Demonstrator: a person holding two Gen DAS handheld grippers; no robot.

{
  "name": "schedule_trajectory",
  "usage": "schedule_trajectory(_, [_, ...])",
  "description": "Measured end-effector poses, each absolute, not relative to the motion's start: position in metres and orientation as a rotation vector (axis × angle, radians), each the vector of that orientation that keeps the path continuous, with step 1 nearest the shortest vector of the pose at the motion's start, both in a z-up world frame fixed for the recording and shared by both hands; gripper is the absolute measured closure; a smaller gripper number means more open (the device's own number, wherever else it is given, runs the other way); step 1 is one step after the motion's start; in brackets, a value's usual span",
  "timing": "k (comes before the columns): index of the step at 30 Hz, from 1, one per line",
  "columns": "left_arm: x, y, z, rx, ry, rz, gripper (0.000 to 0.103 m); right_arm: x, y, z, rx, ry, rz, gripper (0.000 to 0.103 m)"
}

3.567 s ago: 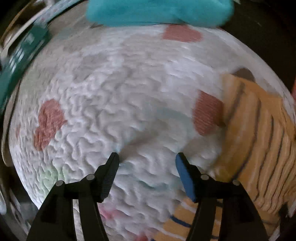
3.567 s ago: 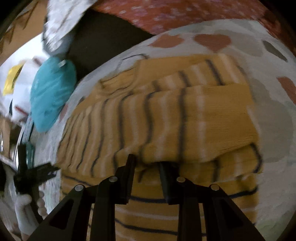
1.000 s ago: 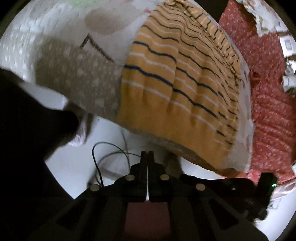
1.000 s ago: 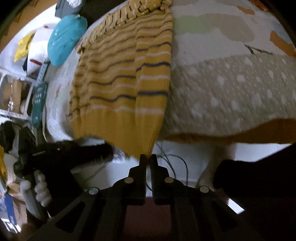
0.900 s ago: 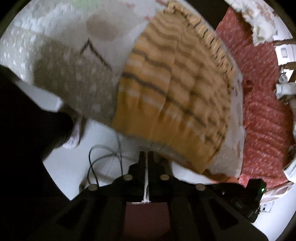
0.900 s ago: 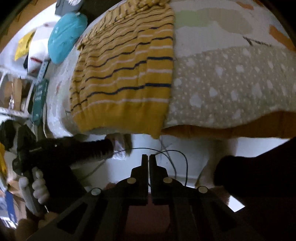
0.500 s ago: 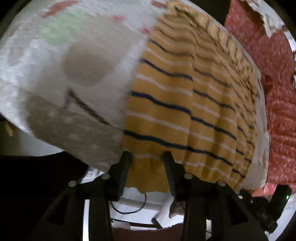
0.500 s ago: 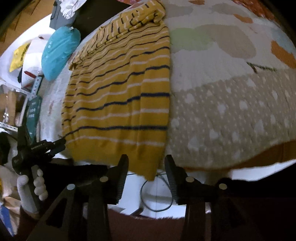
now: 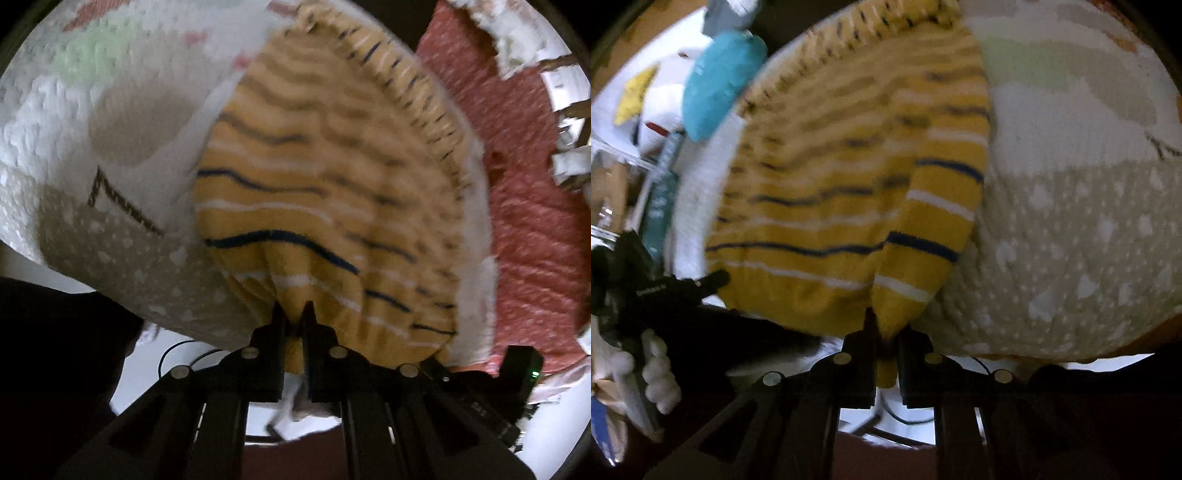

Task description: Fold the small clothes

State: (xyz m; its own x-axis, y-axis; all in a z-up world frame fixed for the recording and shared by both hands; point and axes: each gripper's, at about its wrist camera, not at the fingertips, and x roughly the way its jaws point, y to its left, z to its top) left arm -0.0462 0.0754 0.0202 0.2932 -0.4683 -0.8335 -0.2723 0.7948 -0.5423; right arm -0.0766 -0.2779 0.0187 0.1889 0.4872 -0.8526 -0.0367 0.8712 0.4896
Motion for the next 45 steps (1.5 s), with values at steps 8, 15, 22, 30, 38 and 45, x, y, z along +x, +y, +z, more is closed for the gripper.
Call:
schedule_trajectory(8, [0.020,0.084,0.080,-0.730,1.144,-0.177,0.096,-0.013,-0.280,0.093,0.466,1.138,0.451,0.094])
schedule_trajectory(15, [0.133,0.081,0.106,-0.703,1.063,-0.118,0.096,0.087,-0.272,0.129,0.490,1.000,0.416,0.094])
schedule_trajectory(22, [0.248,0.069,0.094,-0.591,1.079,-0.061,0.096,0.191,-0.266,0.112,0.506,0.963,0.347,0.094])
schedule_trajectory(30, [0.330,0.087,0.060,-0.732,1.124,-0.052,0.093,0.273,-0.287,0.048,0.627,1.003,0.218,0.081])
schedule_trajectory(38, [0.304,0.118,0.091,-0.780,1.037,-0.024,0.058,0.274,-0.297,0.043,0.664,0.998,0.244,0.061])
schedule_trajectory(45, [0.243,0.070,0.079,-0.681,1.079,-0.129,0.058,0.260,-0.317,0.066,0.724,0.890,0.180,0.026])
